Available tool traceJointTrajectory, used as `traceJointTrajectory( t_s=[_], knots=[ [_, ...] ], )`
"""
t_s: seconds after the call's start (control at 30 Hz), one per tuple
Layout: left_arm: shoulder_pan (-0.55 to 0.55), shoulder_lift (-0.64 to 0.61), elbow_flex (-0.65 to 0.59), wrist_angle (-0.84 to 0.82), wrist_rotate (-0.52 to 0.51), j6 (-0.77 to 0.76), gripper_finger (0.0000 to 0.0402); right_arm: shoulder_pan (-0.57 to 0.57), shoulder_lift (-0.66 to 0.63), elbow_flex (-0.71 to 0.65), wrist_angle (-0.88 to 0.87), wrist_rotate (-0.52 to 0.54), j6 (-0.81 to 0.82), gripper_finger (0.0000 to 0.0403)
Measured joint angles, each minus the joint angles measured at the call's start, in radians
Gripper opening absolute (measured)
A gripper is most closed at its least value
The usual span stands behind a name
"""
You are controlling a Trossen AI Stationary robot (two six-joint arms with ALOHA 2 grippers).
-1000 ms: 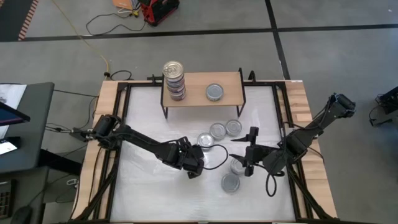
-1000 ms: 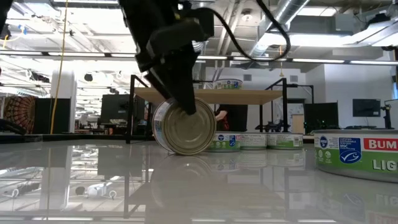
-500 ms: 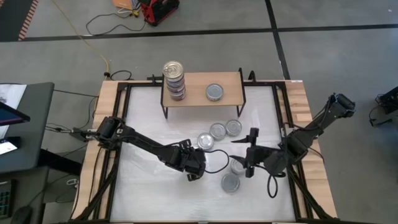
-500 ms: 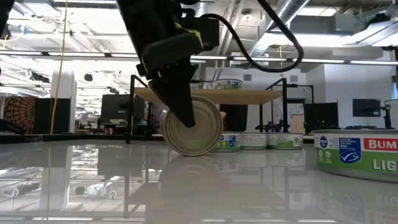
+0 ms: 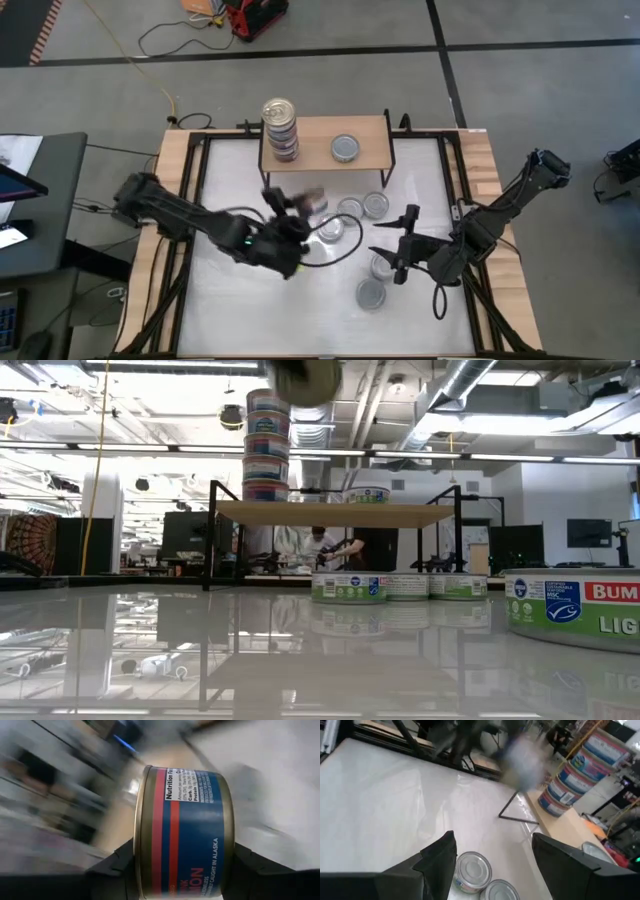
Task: Stack canned seafood by type on shelf
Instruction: Stack the blue tuna can on top of the blue tuna can
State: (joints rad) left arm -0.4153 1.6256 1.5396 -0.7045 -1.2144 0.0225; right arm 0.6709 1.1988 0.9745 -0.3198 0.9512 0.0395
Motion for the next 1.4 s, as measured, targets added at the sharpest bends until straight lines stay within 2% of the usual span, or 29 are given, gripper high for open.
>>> traceJointTrajectory(
  t_s=[0.1,0.2,0.4,0.57,0.67,0.8,0.93,1.17,1.4],
  knots=[
    [-0.011,-0.058,0.004,0.158,-0.164,0.404,0.0183,0.001,0.000,0.000,-0.001,0.002,0.029,0.0292],
    [0.007,-0.102,0.003,0.192,-0.213,0.672,0.0184,0.001,0.001,-0.002,0.004,0.002,0.040,0.0292],
    [0.078,-0.188,0.002,0.135,-0.196,0.747,0.0185,-0.043,0.005,-0.079,0.017,0.013,0.013,0.0292],
    [0.143,-0.244,0.002,0.142,-0.069,0.824,0.0184,-0.114,-0.023,-0.108,0.062,-0.028,-0.086,0.0291],
    [0.193,-0.263,0.002,0.144,-0.020,0.909,0.0184,-0.159,-0.062,-0.114,0.119,-0.032,-0.180,0.0290],
    [0.247,-0.273,0.002,0.153,0.010,1.003,0.0184,-0.200,-0.101,-0.114,0.125,-0.033,-0.213,0.0290],
    [0.265,-0.276,0.002,0.216,0.030,1.116,0.0184,-0.219,-0.128,-0.114,0.115,-0.037,-0.232,0.0290],
    [0.266,-0.276,0.002,0.412,0.043,1.427,0.0184,-0.243,-0.187,-0.114,0.116,-0.037,-0.250,0.0290],
    [0.321,-0.284,0.002,0.433,0.102,1.501,0.0184,-0.278,-0.237,-0.114,0.120,-0.037,-0.261,0.0290]
  ],
)
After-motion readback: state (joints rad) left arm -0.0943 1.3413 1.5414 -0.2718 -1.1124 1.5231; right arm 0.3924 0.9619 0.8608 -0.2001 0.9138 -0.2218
